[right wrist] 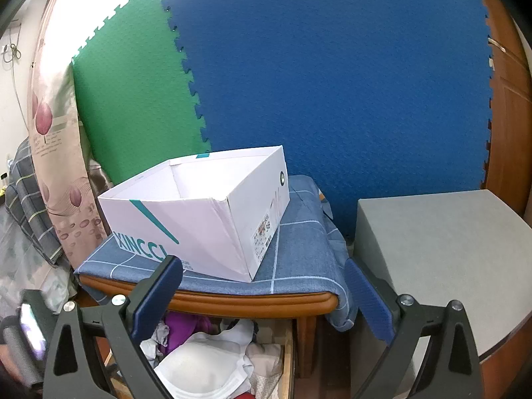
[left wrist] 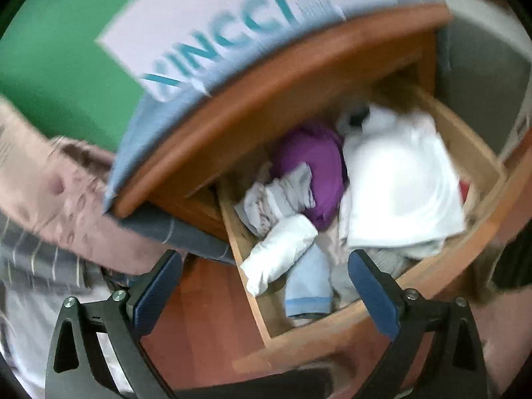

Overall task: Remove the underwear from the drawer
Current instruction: 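Reach into the drawer and grasp the white bra with the left tool, then lift the white bra and release it into the white shoe box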

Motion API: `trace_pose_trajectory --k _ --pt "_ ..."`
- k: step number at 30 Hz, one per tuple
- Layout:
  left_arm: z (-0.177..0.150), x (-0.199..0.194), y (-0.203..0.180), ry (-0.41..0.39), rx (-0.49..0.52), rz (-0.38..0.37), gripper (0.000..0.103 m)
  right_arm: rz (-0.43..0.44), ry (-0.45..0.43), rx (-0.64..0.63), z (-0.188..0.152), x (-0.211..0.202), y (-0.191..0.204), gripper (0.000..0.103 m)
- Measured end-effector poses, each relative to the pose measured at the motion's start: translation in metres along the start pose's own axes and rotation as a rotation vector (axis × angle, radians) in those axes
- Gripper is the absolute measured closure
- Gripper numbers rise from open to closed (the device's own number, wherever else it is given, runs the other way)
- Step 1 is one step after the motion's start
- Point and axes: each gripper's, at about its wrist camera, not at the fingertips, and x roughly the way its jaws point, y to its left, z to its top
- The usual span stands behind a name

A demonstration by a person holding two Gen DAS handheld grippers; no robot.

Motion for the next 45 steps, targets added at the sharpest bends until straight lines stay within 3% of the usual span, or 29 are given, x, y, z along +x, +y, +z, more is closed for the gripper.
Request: trace_pose_trajectory --k 1,4,5,8,12,19,21,22,23,24,25,26,36,45 --pt "0.005 0.004 -0.004 -0.003 0.022 -0.007 0.023 -0.001 0.000 0.002 0.000 0.000 0.000 0.003" --pt "0.019 0.008 -0.007 0.003 -0.036 -0.183 0.018 0.005 0.008 0.036 0.001 0.001 -0.006 0.003" --pt "0.025 0.015 -0.006 0.040 -0.086 -0.269 0.013 0.007 0.011 0.049 0.002 0.001 -0.008 0.003" --pt "0.035 0.047 -0.004 0.173 -0.208 -0.428 0.013 0.011 0.021 0.081 0.001 0.001 -0.016 0.003" --pt "0.039 0.077 0.001 0.228 -0.337 -0.461 0.013 0.003 0.010 0.080 0.001 -0.004 -0.023 0.003" --pt "0.035 0.105 -0.016 0.296 -0.357 -0.516 0.013 0.017 0.013 0.092 0.001 -0.006 -0.028 0.003" --pt "0.037 0.103 -0.023 0.264 -0.354 -0.561 0.014 0.019 0.015 0.087 0.001 -0.005 -0.028 0.003" --pt "0.039 0.100 -0.026 0.235 -0.349 -0.580 0.021 0.021 0.019 0.084 0.001 -0.005 -0.027 0.003" --pt "0.040 0.100 -0.031 0.217 -0.340 -0.587 0.046 0.023 0.022 0.083 0.001 -0.004 -0.027 0.003" --pt "0.042 0.099 -0.036 0.210 -0.322 -0.587 0.061 0.025 0.023 0.082 0.000 -0.004 -0.027 0.003" --pt "0.043 0.100 -0.039 0.216 -0.309 -0.585 0.090 0.024 0.023 0.080 0.000 -0.004 -0.027 0.003" --pt "0.043 0.099 -0.038 0.203 -0.329 -0.611 0.096 0.021 0.024 0.078 0.000 -0.004 -0.027 0.003" --pt "0.030 0.018 -0.024 -0.013 -0.425 -0.624 0.097 0.010 0.045 0.087 -0.003 0.000 -0.031 0.003" --pt "0.026 -0.069 0.030 -0.147 -0.471 -0.638 0.097 -0.010 0.090 0.097 -0.007 0.011 -0.034 0.003"
